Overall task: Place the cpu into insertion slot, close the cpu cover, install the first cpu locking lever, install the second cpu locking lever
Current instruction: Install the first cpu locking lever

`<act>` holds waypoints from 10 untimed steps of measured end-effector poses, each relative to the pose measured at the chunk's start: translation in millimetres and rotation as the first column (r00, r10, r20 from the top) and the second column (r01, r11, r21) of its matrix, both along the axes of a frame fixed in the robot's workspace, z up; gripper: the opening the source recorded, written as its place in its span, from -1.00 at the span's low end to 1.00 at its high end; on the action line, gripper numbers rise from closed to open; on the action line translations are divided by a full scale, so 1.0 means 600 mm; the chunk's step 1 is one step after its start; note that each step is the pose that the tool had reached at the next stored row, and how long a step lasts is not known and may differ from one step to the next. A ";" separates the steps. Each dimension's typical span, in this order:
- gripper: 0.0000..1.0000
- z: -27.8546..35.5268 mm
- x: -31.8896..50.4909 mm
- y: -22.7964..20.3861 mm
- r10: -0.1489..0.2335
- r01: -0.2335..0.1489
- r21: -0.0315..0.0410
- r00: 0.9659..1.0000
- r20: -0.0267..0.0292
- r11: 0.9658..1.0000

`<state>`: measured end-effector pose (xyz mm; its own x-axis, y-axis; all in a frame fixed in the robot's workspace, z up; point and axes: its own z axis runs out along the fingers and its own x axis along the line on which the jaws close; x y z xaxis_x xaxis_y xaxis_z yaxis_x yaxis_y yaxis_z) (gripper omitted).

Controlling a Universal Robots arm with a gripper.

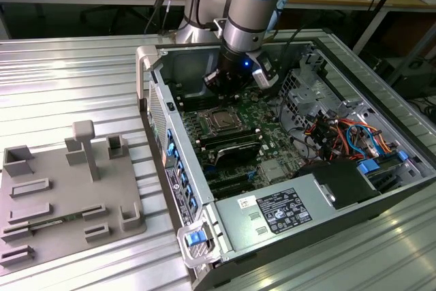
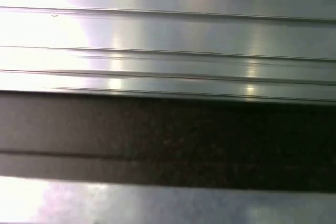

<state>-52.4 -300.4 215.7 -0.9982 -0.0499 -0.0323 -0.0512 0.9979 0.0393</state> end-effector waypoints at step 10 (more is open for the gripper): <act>-0.79 0.014 -0.017 0.0025 0.000 0.000 0.000 1.000 0.002 1.000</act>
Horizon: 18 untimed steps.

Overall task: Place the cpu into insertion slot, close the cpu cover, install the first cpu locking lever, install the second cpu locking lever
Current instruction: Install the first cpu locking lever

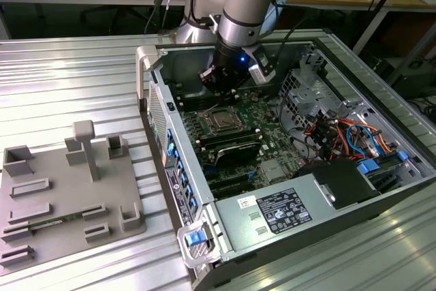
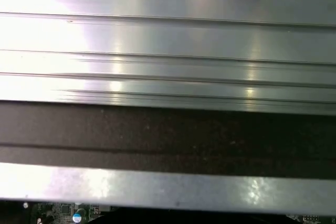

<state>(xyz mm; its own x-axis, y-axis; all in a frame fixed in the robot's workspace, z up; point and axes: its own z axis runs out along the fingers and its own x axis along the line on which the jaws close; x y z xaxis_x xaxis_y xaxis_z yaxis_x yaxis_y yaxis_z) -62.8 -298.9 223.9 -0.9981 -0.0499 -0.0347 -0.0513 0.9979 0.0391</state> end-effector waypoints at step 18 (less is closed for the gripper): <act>-0.79 -0.006 0.010 0.0040 0.000 0.000 0.000 1.000 0.000 1.000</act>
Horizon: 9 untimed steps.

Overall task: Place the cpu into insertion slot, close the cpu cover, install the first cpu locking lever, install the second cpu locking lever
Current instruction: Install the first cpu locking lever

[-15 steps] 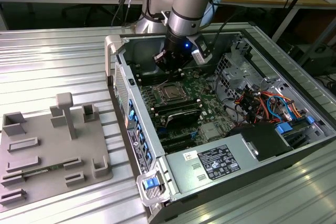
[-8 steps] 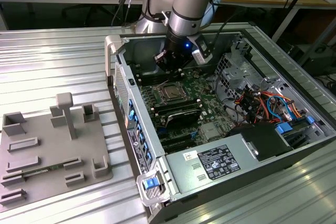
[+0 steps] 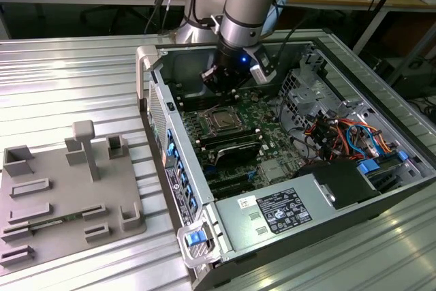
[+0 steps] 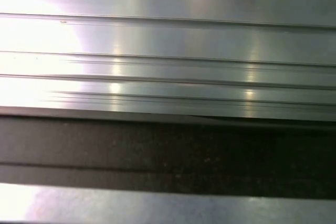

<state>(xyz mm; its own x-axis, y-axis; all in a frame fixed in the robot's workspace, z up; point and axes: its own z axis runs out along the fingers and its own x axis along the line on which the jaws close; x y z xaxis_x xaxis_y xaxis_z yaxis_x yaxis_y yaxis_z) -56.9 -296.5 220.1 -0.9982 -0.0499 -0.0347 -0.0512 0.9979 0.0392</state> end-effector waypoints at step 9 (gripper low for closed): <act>-0.79 -0.010 0.009 0.0007 0.000 0.000 0.000 1.000 0.000 1.000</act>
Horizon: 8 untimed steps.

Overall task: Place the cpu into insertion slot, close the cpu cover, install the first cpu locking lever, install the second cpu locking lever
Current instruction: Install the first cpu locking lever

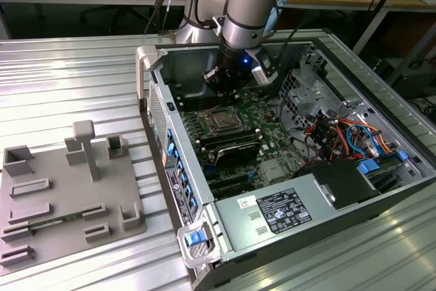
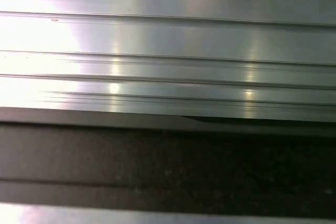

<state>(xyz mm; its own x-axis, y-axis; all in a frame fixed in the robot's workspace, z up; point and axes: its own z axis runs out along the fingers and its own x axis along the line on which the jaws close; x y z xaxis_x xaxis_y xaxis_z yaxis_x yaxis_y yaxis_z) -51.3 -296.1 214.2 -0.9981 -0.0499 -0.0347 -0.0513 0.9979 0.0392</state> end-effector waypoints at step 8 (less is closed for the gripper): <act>-0.79 -0.012 0.005 -0.0001 0.000 0.000 0.000 1.000 0.000 1.000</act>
